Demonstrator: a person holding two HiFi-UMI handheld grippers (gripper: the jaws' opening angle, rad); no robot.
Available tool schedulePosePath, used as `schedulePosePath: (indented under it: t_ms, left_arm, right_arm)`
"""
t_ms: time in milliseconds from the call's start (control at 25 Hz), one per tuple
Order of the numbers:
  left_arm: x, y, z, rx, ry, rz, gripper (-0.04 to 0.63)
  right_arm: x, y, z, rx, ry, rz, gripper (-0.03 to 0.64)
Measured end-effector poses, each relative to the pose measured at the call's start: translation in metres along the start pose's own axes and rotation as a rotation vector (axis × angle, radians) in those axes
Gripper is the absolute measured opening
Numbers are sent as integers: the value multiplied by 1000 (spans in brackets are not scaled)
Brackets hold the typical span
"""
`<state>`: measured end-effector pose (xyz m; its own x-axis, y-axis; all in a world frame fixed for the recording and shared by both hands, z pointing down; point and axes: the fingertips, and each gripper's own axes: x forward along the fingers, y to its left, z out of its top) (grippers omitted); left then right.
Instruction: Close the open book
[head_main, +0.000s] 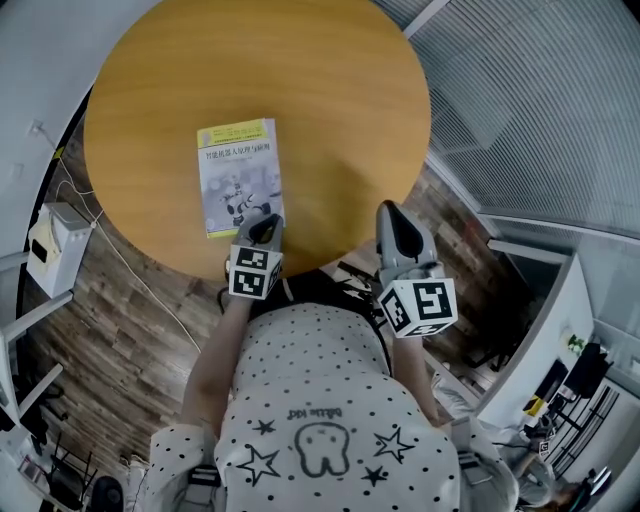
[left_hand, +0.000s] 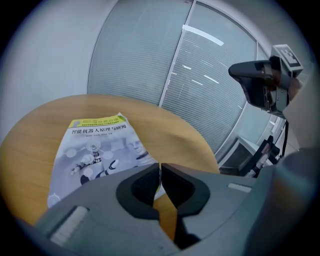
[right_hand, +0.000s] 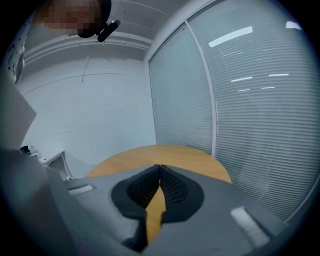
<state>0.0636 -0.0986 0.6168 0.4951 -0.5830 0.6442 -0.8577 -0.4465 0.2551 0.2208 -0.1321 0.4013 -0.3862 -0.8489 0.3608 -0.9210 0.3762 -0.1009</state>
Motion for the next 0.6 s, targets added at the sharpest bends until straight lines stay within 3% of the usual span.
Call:
schedulePosePath:
  t_ms: [400,600]
  left_arm:
    - [20,-4,-20,25,67,-35,34]
    - [21,-6,-20,39,60,-47,34]
  right_arm:
    - [2,-3,-9,14,22,7,5]
    - [-1,-1,-7,15,15,6,5]
